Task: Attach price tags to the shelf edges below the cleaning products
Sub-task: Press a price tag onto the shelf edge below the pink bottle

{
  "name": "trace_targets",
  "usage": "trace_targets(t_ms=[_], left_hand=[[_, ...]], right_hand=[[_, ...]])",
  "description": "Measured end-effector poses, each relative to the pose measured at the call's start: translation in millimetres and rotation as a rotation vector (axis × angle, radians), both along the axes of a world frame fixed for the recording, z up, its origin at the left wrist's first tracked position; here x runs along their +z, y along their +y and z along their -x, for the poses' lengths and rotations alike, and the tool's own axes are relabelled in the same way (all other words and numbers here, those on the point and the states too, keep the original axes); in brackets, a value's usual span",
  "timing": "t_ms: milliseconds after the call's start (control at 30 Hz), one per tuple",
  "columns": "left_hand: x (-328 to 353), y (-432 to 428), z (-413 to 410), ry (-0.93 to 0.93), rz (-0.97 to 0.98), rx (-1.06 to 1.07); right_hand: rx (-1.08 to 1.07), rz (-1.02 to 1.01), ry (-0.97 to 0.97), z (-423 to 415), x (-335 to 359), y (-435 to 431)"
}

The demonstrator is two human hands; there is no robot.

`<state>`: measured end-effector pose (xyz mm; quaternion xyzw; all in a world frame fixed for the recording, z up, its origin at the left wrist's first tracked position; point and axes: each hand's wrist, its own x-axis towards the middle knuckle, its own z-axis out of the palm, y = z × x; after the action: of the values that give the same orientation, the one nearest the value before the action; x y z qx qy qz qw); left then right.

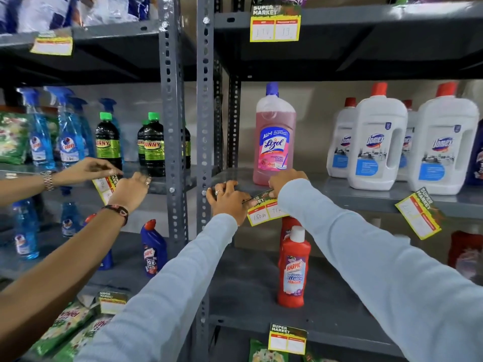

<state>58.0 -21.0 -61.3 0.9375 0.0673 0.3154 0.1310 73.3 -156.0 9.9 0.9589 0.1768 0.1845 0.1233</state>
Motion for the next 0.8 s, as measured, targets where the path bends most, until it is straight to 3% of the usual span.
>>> trace_targets(t_ms=[167,333,567,800], left_hand=[[-0.1,0.6,3.0,-0.021,0.013,-0.026],[-4.2,3.7,2.0,-0.097,-0.075,-0.051],[-23.4,14.0,-1.2,-0.077,-0.274,-0.058],[17.7,23.8,-5.0,-0.076,-0.285,-0.103]], right_hand=[[0.05,-0.199,-0.07,-2.4,-16.7,-7.5],[0.037,-0.34,-0.008,-16.3,-32.6,-17.5],[0.114,-0.271,-0.156,-20.1,-80.5,-24.0],[0.112,-0.439,-0.025,-25.0,-46.5,-27.2]])
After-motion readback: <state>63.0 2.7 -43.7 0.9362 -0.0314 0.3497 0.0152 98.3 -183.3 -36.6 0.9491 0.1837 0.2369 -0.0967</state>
